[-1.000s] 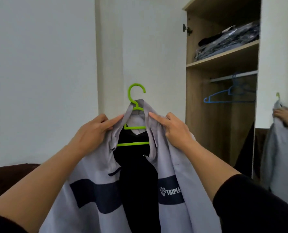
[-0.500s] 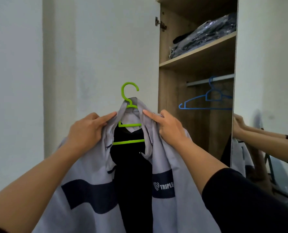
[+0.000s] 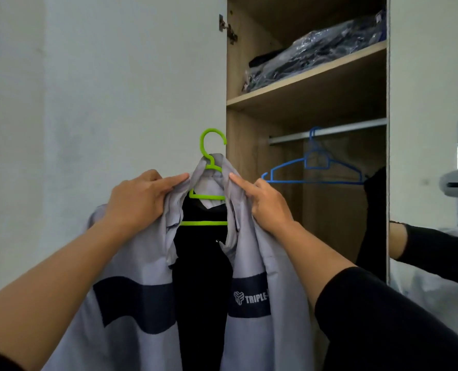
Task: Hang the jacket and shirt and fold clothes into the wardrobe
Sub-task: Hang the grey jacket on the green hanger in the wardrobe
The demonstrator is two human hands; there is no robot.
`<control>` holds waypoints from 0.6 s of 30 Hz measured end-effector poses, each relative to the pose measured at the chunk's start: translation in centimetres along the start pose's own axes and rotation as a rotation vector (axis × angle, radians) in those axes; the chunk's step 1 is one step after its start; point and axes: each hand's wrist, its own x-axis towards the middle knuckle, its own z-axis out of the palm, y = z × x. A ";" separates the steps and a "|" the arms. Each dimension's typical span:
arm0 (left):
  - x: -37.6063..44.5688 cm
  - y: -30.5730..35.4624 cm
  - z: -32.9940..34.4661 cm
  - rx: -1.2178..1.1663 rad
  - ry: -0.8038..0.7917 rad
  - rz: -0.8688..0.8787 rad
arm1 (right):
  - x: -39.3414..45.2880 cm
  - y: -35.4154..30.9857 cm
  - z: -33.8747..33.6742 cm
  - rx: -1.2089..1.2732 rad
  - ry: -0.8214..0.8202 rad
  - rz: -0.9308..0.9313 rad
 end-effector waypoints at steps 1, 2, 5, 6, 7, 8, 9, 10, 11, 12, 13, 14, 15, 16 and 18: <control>0.5 -0.5 0.8 -0.022 -0.005 -0.006 | 0.5 0.2 0.5 -0.001 -0.008 0.015; 0.9 -0.8 1.4 -0.041 -0.010 -0.017 | 0.8 0.4 0.8 -0.003 -0.012 0.031; 1.8 -1.1 3.4 -0.072 -0.018 -0.034 | 1.7 1.1 1.6 -0.019 -0.024 0.090; 2.0 -1.1 4.1 -0.074 -0.019 -0.032 | 1.9 1.4 1.8 -0.012 -0.037 0.117; 2.1 -1.1 4.7 -0.075 -0.018 -0.028 | 2.1 1.8 2.0 0.007 -0.048 0.145; 2.1 -1.1 5.3 -0.082 -0.019 -0.024 | 2.2 2.1 2.2 0.025 -0.060 0.174; 2.2 -1.2 6.0 -0.091 -0.023 -0.021 | 2.2 2.5 2.3 0.033 -0.069 0.198; 2.4 -1.1 6.6 -0.096 -0.038 -0.021 | 2.3 2.9 2.4 0.030 -0.075 0.218; 2.5 -1.1 7.3 -0.093 -0.064 -0.028 | 2.5 3.4 2.5 0.019 -0.079 0.237; 2.8 -1.0 7.9 -0.081 -0.086 -0.043 | 2.9 4.0 2.5 0.002 -0.080 0.258; 3.2 -1.0 8.6 -0.060 -0.107 -0.063 | 3.3 4.6 2.5 -0.018 -0.084 0.283; 3.6 -1.1 9.4 -0.044 -0.123 -0.078 | 3.9 5.3 2.4 -0.037 -0.083 0.309; 4.1 -1.1 10.1 -0.033 -0.132 -0.088 | 4.5 6.0 2.5 -0.051 -0.075 0.333; 4.5 -1.1 10.8 -0.024 -0.136 -0.097 | 5.2 6.7 2.5 -0.061 -0.061 0.360; 5.2 -0.9 12.1 -0.003 -0.139 -0.122 | 6.5 8.2 2.7 -0.055 -0.032 0.424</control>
